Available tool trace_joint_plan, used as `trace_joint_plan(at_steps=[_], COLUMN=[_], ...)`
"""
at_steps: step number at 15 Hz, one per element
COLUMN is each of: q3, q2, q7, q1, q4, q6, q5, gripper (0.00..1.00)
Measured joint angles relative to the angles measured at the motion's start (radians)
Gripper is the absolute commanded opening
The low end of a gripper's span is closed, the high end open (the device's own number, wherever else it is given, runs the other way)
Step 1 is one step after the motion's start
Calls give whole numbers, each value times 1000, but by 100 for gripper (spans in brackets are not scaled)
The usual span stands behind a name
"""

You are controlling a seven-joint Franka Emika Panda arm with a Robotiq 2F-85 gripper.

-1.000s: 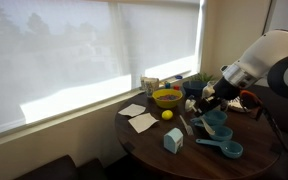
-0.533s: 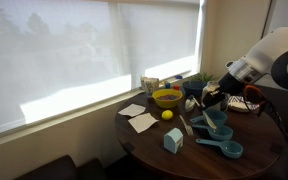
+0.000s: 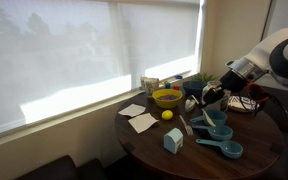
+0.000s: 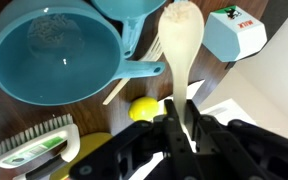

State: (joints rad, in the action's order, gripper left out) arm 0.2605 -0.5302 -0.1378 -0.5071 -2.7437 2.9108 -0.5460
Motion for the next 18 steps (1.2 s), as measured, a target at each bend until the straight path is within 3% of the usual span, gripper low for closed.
trace_joint_plan(at_steps=[5,18], q3=[77,180], q2=[0,-24], q7=[-113,-392], q1=[-57,-151], q4=[-2,-1], q6=[-18,-36], q5=[-78,-317], gripper=[3,3])
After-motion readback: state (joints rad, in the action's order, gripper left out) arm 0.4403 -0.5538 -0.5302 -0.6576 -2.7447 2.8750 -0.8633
